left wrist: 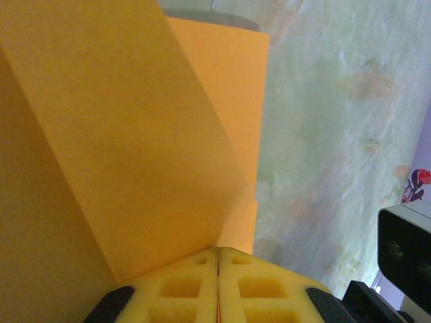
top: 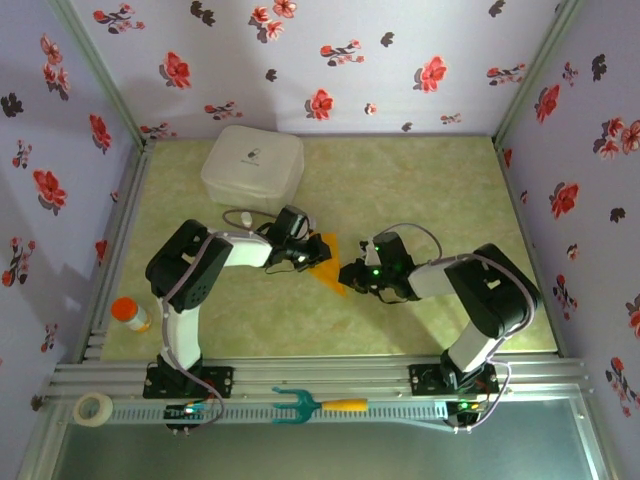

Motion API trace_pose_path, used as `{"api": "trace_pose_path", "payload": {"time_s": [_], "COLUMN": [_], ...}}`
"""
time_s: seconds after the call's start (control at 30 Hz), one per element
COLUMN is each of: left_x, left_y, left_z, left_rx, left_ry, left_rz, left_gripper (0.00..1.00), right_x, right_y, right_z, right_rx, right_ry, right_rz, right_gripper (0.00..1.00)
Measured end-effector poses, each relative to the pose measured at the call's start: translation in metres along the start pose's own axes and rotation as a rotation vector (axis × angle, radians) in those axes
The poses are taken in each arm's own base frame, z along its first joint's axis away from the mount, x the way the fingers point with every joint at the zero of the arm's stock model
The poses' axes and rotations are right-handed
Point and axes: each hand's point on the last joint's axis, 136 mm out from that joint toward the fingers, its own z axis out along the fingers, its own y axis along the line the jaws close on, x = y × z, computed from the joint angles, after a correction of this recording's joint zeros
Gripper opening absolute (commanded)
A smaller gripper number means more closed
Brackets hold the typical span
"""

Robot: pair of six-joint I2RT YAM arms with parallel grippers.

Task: Fold a paper plane with a square sheet of paper (pick it up from the middle)
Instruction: Fourth fold the wing at the center of the table.

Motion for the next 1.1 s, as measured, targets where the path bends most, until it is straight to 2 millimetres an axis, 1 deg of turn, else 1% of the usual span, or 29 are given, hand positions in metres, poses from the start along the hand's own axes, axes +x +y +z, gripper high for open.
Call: {"api": "trace_pose_path", "payload": {"time_s": [0.03, 0.13, 0.17, 0.2, 0.3, 0.43, 0.63, 0.8, 0.9, 1.03, 1.1], "left_x": [0.0, 0.0, 0.0, 0.0, 0.0, 0.0, 0.0, 0.0, 0.0, 0.0, 0.0], "left_y": [0.0, 0.0, 0.0, 0.0, 0.0, 0.0, 0.0, 0.0, 0.0, 0.0, 0.0], "left_z": [0.0, 0.0, 0.0, 0.0, 0.0, 0.0, 0.0, 0.0, 0.0, 0.0, 0.0], "left_rx": [0.0, 0.001, 0.002, 0.002, 0.002, 0.003, 0.003, 0.003, 0.003, 0.003, 0.003], "left_ry": [0.0, 0.001, 0.002, 0.002, 0.002, 0.002, 0.002, 0.002, 0.002, 0.002, 0.002], "left_rz": [0.001, 0.002, 0.002, 0.002, 0.002, 0.002, 0.002, 0.002, 0.002, 0.002, 0.002], "left_gripper": [0.09, 0.09, 0.09, 0.09, 0.09, 0.09, 0.09, 0.08, 0.08, 0.08, 0.08], "right_x": [0.001, 0.003, 0.003, 0.003, 0.005, 0.005, 0.007, 0.009, 0.01, 0.012, 0.012], "right_y": [-0.001, -0.003, -0.002, -0.003, -0.004, -0.002, -0.002, -0.003, -0.005, -0.004, -0.003], "right_z": [0.0, -0.001, -0.001, -0.001, -0.002, -0.002, -0.002, -0.002, -0.002, -0.003, -0.004], "right_rx": [0.005, 0.016, 0.015, 0.017, 0.024, 0.015, 0.014, 0.022, 0.028, 0.032, 0.03], "right_ry": [0.003, 0.011, 0.011, 0.012, 0.02, 0.025, 0.03, 0.037, 0.042, 0.044, 0.045], "right_rz": [-0.003, 0.002, -0.002, -0.005, 0.003, 0.0, 0.001, 0.003, 0.004, 0.005, 0.0], "right_gripper": [0.11, 0.15, 0.12, 0.11, 0.15, 0.16, 0.15, 0.11, 0.11, 0.16, 0.16]}}
